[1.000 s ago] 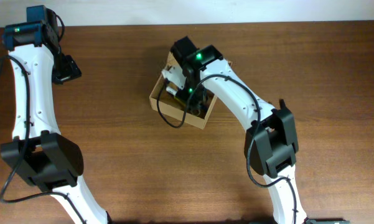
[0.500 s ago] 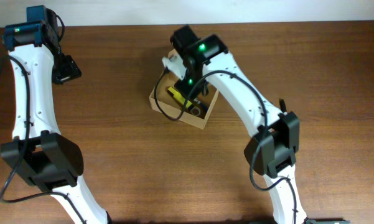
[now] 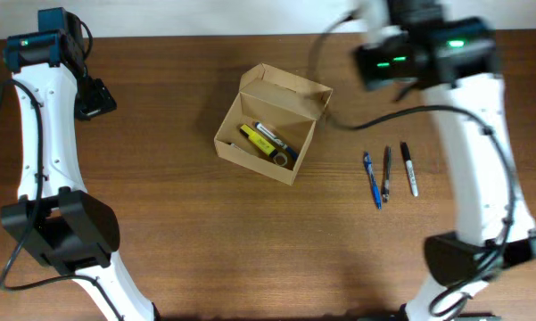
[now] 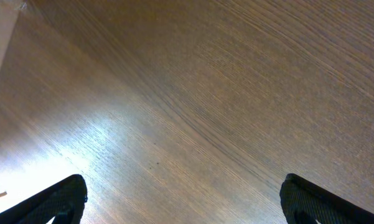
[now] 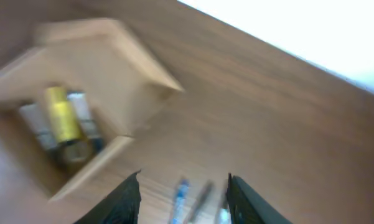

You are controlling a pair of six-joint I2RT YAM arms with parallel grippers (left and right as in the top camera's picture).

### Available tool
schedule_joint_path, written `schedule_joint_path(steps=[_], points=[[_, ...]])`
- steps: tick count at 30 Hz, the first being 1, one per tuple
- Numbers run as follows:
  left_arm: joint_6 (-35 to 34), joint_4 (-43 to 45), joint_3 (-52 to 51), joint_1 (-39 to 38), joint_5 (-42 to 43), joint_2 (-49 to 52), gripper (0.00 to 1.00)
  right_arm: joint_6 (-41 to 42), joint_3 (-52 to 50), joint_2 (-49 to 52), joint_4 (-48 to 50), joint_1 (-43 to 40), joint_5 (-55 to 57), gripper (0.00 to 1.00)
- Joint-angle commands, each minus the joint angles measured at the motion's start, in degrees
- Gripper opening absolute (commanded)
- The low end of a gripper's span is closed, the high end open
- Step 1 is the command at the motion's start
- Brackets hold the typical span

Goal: Pack container
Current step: 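Lower the right gripper onto the blue pen and grasp it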

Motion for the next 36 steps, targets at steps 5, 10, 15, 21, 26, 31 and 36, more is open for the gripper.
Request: schedule_joint_path(steps=[5,10,15,21,26,31,36], points=[[0.66,-0.02,-0.26,0.44,-0.37,0.52,1.0,4.48,-23.37,2.47,6.08,-7.21,-5.03,0.51],[0.66,-0.02,-0.26,0.44,-0.37,0.52,1.0,4.5,-41.64,2.62,16.65,-7.13,-6.49,0.53],[0.66,-0.02,-0.26,0.44,-0.37,0.52,1.0,5.14,-50.49,2.62,24.15,-7.3,-6.45,0.53],[0.66,-0.02,-0.26,0.44,-0.37,0.52,1.0,5.16,-55.25,2.62,28.85,-7.28,-6.47,0.53],[0.66,-0.02,-0.26,0.44,-0.37,0.52,1.0,7.04,-58.75,2.62,31.93,-7.28,-6.43,0.48],[0.66,-0.02,-0.26,0.44,-0.37,0.52,1.0,9.44,-61.72,2.62,35.39,-7.28,-6.47,0.32],[0.66,-0.02,-0.26,0.44,-0.37,0.52,1.0,9.42,-61.9,2.58,36.33,-7.28,-6.49,0.04]])
